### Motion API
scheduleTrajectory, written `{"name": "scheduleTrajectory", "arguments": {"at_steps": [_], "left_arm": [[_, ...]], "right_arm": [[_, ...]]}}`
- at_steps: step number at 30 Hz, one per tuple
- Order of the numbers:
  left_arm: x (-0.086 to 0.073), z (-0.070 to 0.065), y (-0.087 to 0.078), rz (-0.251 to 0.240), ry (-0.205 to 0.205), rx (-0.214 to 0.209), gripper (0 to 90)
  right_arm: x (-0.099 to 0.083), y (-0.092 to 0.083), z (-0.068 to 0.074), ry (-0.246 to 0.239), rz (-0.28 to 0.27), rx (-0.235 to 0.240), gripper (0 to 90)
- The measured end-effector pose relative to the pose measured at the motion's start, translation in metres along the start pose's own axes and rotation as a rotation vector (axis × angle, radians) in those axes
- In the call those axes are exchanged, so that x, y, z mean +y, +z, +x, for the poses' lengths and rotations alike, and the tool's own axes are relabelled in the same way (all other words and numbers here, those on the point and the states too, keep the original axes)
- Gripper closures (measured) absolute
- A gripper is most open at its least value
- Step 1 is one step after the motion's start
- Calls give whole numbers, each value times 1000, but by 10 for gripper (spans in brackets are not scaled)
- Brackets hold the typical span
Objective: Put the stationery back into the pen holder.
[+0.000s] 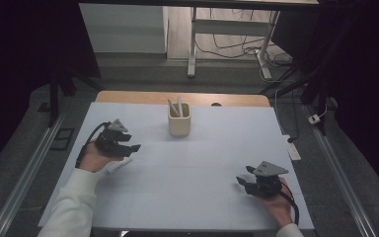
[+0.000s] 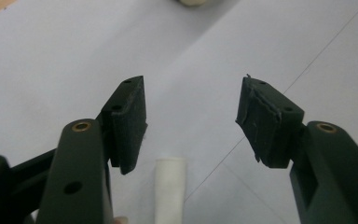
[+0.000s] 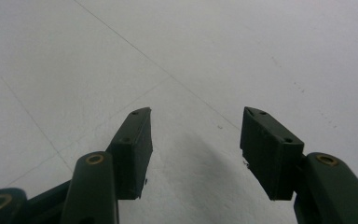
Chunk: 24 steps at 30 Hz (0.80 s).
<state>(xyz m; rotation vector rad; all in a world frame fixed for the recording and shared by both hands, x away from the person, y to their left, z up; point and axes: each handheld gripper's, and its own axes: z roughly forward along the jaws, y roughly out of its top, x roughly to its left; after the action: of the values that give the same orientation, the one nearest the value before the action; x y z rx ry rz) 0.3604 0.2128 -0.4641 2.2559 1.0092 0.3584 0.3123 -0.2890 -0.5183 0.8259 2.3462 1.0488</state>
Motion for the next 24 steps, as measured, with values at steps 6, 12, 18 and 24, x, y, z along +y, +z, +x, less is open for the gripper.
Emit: {"name": "scheduleTrajectory", "arguments": {"at_steps": [6,12,18,24], "left_arm": [[-1,1,1,47,13,-12,394],[-6,6,5,122,13,-7,350],[-12,7,16,223,31,0,313],[-15,9,27,269,32,20,303]], "right_arm": [[0,0,1,2,-3,2,432],[0,1,0,0,-1,3,431],[0,1,0,1,-1,3,431],[-1,1,0,-5,3,3,431]]}}
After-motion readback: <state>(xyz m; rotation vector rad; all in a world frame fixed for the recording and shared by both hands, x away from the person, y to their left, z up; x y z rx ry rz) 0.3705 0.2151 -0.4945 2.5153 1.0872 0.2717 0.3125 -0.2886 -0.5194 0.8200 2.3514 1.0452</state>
